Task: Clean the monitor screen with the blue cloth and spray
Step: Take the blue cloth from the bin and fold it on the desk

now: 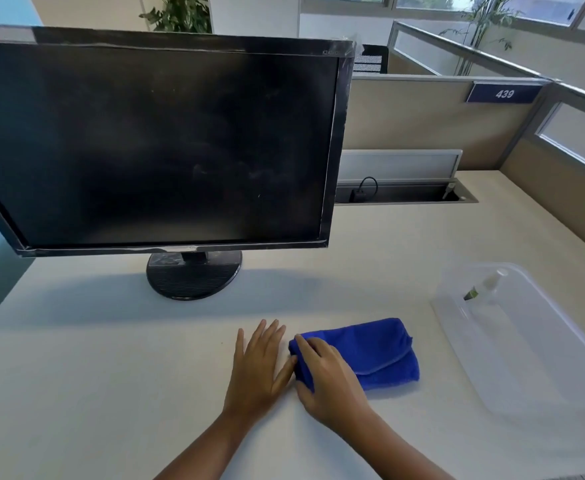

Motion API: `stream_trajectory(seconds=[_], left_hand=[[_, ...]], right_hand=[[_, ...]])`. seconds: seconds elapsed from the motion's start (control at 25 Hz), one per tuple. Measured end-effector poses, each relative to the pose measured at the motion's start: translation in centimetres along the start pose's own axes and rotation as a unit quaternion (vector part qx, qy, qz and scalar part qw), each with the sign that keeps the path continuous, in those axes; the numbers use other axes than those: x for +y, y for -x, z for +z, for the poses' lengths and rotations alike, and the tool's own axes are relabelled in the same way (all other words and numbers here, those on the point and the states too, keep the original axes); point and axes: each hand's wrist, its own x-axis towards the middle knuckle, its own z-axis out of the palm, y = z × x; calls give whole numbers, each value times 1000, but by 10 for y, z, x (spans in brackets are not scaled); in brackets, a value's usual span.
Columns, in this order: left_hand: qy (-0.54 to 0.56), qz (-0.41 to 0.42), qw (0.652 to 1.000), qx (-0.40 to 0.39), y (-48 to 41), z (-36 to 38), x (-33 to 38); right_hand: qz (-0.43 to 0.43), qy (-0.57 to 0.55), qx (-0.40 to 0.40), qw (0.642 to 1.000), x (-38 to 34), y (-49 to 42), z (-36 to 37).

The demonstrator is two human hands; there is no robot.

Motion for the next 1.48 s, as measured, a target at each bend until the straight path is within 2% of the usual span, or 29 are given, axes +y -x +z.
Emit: stream_trajectory(seconds=[0.08,0.16,0.32,0.4,0.6,0.68,0.76,0.84,0.92,1.08,1.24,1.48], left_hand=[[4,21,1000,-6,0,0,0],[-3,28,1000,-8,0,1,-1],[-3,16,1000,-24,-2,2,-1],[-1,18,1000,-22,-2,2,-1],[15,19,1000,3,-3,3,0],[17,15,1000,4,-3,3,0],[22,4,1000,-2,-3,3,0],[31,-4,999,-7,-3,3,1],[32,-4,999,-5,-2,2,1],[30,-9,999,-26,-1,1,0],[38,-9,999,-38,-2,0,0],[62,-57,996,1,-3,4,-1]], right_hand=[[-49,50,11,997,14,13,-8],[-62,98,49,992,33,22,-13],[-88,73,71,991,57,25,-20],[-106,62,43,991,60,19,-27],[-73,86,-62,992,63,-31,-69],[-77,100,-16,992,57,-58,-84],[-79,110,109,985,49,-77,-87],[-75,98,197,973,42,-85,-79],[-85,67,227,968,42,-82,-64],[-67,59,191,978,66,-63,-26],[34,131,35,990,86,-49,4],[62,125,49,989,67,-11,30]])
